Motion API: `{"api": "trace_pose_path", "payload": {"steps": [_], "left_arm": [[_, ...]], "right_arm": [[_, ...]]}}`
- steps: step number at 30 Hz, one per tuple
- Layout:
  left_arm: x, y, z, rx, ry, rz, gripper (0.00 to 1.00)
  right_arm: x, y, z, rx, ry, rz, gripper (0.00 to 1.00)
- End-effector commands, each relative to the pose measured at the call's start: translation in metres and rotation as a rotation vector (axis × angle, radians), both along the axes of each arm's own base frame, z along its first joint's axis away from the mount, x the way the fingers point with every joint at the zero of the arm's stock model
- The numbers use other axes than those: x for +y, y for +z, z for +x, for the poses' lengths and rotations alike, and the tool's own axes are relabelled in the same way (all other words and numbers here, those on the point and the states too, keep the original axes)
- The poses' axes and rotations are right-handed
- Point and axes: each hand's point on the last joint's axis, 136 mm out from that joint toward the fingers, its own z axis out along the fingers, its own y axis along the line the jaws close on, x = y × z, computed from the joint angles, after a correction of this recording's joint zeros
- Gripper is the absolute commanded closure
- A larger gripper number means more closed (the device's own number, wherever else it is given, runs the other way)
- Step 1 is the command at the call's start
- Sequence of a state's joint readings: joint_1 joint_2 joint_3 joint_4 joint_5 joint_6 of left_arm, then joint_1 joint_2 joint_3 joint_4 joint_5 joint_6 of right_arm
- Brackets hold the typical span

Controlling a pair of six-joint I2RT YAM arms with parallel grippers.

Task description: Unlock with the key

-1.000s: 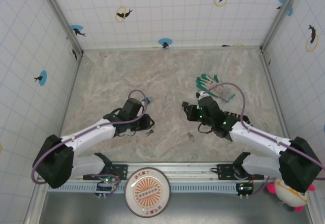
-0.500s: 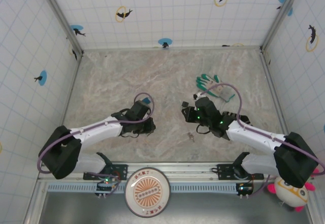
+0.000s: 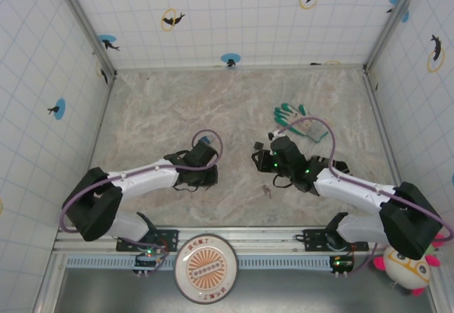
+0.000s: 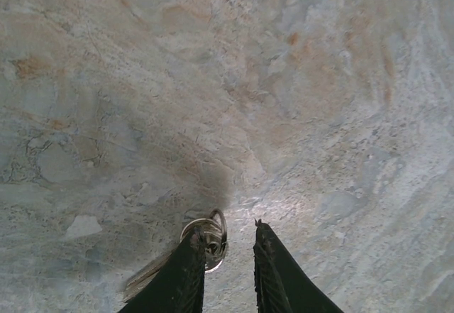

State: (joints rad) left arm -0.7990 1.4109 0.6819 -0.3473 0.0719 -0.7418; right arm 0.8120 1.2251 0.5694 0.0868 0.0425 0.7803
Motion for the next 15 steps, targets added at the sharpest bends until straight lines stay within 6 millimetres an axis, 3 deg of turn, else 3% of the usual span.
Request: {"api": "trace_pose_path", "payload": {"steps": [1, 10, 15], "left_arm": [[0.004, 0.000, 0.001, -0.002, 0.005, 0.053, 0.77], [-0.001, 0.001, 0.000, -0.012, -0.011, 0.062, 1.00], [-0.004, 0.019, 0.006, -0.055, -0.040, 0.065, 1.00]], "right_arm": [[0.006, 0.007, 0.003, -0.022, 0.001, 0.027, 0.71], [0.003, 0.007, 0.001, -0.031, -0.010, 0.035, 0.79], [-0.003, 0.011, 0.002, -0.062, -0.023, 0.033, 0.81]]}}
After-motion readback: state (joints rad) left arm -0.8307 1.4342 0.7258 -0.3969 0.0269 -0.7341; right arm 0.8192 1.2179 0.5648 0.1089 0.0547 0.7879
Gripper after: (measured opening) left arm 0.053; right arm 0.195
